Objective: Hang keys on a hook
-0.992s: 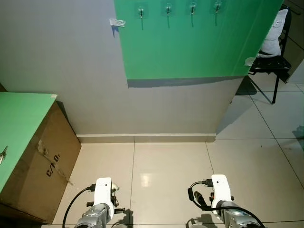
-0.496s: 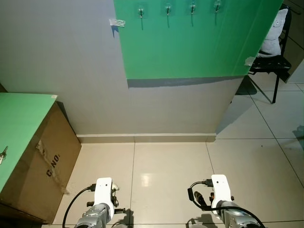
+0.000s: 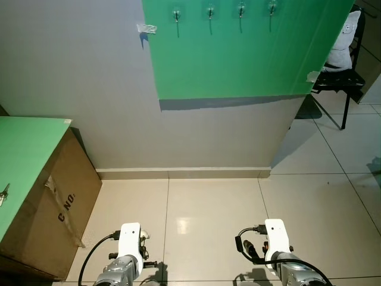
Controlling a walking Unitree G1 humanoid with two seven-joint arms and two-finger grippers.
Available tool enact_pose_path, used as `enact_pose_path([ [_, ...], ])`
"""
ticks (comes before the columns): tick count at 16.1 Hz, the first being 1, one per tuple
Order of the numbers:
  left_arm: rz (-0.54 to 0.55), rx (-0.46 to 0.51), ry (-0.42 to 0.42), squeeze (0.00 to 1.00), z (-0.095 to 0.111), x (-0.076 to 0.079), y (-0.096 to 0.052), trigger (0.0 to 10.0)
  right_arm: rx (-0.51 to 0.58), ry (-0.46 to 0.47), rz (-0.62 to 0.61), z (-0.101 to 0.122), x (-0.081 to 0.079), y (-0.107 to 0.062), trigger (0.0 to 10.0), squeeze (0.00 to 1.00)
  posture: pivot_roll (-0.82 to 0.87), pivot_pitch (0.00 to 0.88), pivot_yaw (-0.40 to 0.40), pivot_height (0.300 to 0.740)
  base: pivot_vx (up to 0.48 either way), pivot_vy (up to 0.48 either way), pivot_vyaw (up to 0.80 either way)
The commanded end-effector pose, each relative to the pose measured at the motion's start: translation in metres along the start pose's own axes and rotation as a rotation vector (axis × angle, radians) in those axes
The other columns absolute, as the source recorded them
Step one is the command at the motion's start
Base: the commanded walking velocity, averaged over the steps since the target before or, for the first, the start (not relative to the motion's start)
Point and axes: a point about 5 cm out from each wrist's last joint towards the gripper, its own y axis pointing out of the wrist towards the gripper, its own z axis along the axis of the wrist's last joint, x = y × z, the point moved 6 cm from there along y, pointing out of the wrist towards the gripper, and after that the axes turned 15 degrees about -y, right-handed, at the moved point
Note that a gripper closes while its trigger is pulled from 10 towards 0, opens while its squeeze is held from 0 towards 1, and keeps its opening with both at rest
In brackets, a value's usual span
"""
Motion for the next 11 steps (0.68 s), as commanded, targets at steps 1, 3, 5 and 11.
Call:
enact_pose_path([
  [1,-0.007,-0.006,0.013,0.00,0.0013,0.0013,0.0003,0.0,-0.009,-0.008,0.003,-0.0001,0.0002,0.0002,10.0,1.00,-0.20,0.020,0.070,0.740,0.000,0.000,0.00],
  [3,-0.008,-0.006,0.016,0.00,0.0014,0.0015,0.0003,0.0,-0.008,-0.008,0.003,0.0000,0.0005,0.0002,10.0,1.00,-0.20,0.020,0.070,0.740,0.000,0.000,0.00],
  [5,-0.009,-0.006,0.016,0.00,0.0016,0.0019,0.0004,0.0,-0.007,-0.008,0.002,0.0004,0.0009,0.0002,10.0,1.00,-0.20,0.019,0.070,0.740,0.000,0.000,0.00],
  [11,-0.008,-0.003,0.019,0.00,0.0029,0.0029,0.0007,0.0,-0.005,-0.008,-0.001,0.0021,0.0023,0.0003,10.0,1.00,-0.21,0.017,0.071,0.740,0.000,0.000,0.00],
])
